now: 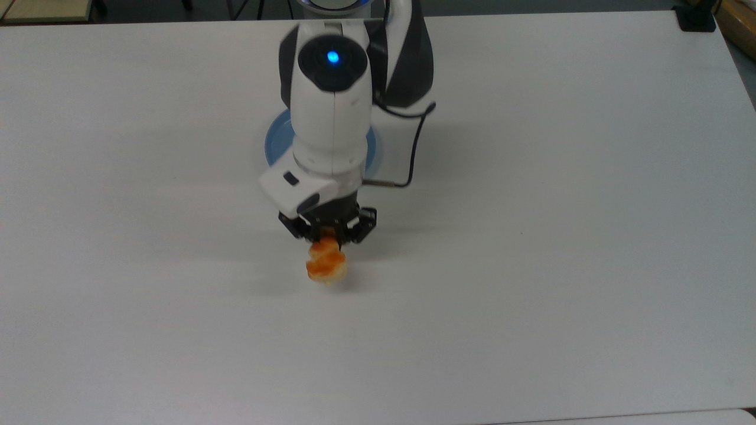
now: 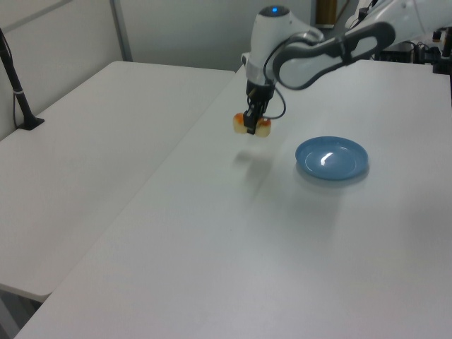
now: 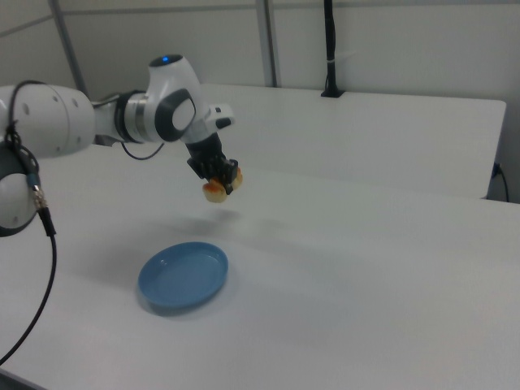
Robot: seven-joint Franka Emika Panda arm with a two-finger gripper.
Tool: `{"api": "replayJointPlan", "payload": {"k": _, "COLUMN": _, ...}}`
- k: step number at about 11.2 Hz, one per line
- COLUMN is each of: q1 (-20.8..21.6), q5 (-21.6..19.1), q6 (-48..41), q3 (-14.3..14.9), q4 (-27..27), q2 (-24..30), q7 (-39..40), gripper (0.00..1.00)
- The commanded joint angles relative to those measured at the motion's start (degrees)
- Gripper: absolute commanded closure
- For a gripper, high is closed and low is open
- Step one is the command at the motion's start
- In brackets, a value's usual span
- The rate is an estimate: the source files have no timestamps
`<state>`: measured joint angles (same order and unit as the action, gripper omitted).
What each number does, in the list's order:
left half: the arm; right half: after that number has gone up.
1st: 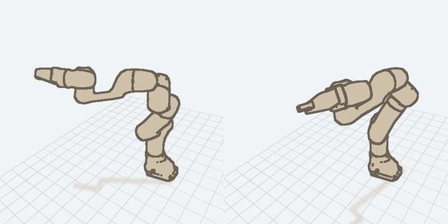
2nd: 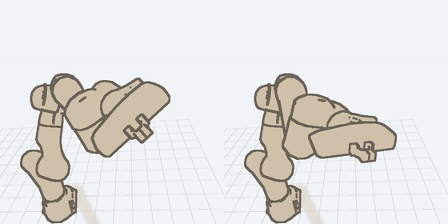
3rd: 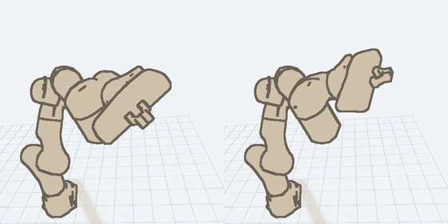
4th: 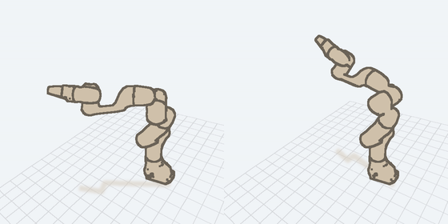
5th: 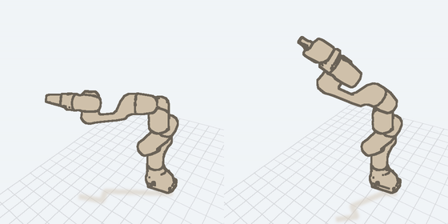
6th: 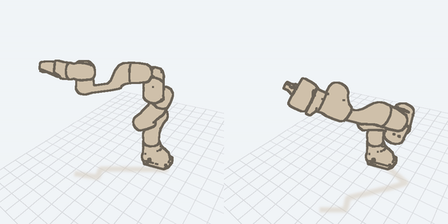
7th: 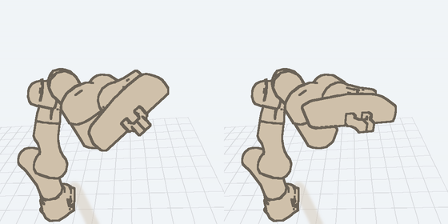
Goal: Put the bread on a plate
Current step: 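Carry the held bread roll over the light blue plate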
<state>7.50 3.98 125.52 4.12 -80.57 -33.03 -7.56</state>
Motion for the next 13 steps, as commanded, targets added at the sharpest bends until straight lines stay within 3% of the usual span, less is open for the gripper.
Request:
{"api": "replayJointPlan", "payload": {"k": 1, "q1": 0.2, "q5": -0.1, "q6": -6.9, "q3": 0.6, "q4": -9.3, "q2": 12.3, "q7": 2.2, "gripper": 0.68}}
{"api": "replayJointPlan", "payload": {"k": 9, "q1": 0.2, "q5": -0.2, "q6": -9.2, "q3": 0.2, "q4": -30.8, "q2": 29.3, "q7": 4.4, "gripper": 0.62}}
{"api": "replayJointPlan", "payload": {"k": 13, "q1": -0.8, "q5": -0.3, "q6": -15.5, "q3": 0.1, "q4": -30.7, "q2": 34.7, "q7": 5.4, "gripper": 0.60}}
